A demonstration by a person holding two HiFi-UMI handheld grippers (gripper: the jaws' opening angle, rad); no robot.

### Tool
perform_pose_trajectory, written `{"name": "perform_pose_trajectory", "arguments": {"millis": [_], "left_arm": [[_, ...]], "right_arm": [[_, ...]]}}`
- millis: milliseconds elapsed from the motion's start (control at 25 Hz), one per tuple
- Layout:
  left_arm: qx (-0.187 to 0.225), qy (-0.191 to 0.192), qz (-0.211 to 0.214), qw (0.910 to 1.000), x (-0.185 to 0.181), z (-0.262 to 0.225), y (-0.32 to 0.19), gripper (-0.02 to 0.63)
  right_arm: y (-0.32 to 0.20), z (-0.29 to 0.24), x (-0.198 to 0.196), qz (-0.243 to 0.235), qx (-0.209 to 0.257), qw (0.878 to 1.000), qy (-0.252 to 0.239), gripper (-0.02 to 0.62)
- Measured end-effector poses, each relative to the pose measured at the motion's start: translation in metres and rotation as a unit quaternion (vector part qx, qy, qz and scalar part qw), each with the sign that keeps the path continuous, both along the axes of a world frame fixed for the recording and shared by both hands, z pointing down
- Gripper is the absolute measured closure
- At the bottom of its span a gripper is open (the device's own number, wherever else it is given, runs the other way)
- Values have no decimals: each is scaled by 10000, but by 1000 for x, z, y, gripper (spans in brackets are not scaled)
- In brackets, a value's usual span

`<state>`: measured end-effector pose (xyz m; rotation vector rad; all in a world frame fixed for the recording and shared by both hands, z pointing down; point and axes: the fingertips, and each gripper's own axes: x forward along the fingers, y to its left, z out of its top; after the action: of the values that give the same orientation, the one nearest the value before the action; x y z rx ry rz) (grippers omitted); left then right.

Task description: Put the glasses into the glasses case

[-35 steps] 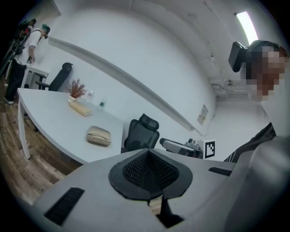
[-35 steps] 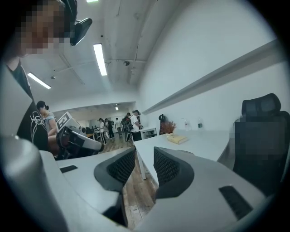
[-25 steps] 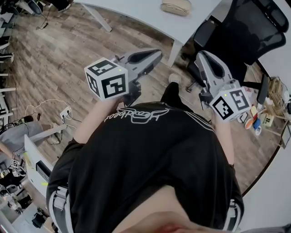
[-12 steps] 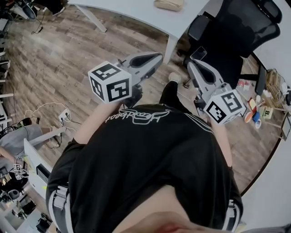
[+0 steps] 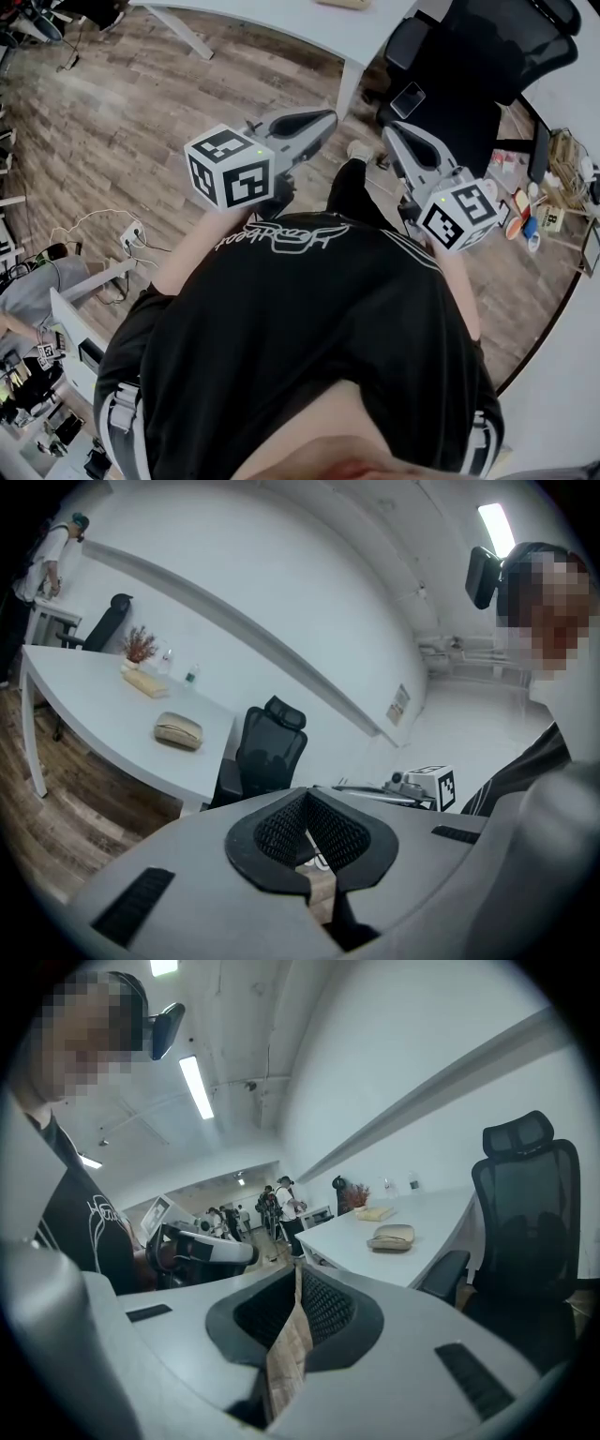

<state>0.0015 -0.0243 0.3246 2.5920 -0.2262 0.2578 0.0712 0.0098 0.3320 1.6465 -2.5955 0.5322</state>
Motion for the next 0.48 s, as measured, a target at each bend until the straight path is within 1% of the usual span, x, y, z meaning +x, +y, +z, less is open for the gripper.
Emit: {"name": "perform_pose_trajectory", "arguments": {"millis": [200, 480], "left_arm": [[-40, 17, -22, 10000, -2, 3, 1, 600], [-50, 10, -70, 10000, -2, 4, -1, 600]], "right_arm": [[2, 7, -4, -41, -100, 9999, 28, 575], [2, 7, -5, -79, -101, 9999, 25, 575]]}}
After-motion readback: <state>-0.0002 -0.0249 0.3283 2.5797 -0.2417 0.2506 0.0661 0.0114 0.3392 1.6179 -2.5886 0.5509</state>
